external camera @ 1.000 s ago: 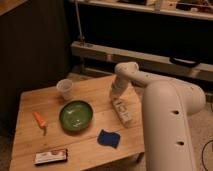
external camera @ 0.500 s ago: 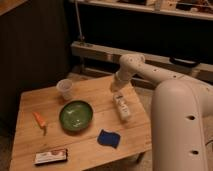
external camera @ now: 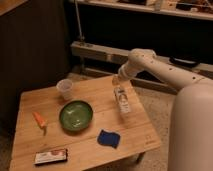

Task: Stand the bottle upright

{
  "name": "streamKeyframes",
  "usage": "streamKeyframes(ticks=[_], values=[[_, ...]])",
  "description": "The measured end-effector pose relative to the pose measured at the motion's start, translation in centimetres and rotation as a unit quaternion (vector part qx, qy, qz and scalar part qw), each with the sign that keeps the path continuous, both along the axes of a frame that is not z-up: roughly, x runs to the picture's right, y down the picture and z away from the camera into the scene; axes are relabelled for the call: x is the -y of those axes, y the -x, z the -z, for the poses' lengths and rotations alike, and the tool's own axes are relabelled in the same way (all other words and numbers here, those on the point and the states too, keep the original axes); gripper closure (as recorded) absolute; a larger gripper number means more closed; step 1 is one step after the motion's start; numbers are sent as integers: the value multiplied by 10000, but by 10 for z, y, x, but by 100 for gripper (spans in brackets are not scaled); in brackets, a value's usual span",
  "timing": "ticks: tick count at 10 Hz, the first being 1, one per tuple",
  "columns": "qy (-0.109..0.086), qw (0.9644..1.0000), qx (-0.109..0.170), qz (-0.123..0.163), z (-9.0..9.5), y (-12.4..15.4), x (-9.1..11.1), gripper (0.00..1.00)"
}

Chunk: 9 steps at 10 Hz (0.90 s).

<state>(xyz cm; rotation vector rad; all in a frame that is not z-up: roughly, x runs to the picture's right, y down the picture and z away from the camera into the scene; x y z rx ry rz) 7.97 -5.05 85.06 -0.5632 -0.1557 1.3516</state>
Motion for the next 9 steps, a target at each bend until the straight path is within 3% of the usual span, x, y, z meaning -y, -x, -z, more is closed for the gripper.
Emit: streamKeyframes(ticks=[4, 6, 8, 9], values=[[-474, 9977, 406, -270, 30, 1, 3, 100], [-791, 9939, 678, -367, 40, -2, -2, 100], [-1298, 9845, 1057, -518, 52, 3, -7, 100], [-1617, 9771, 1201, -686, 59, 3, -8, 100]])
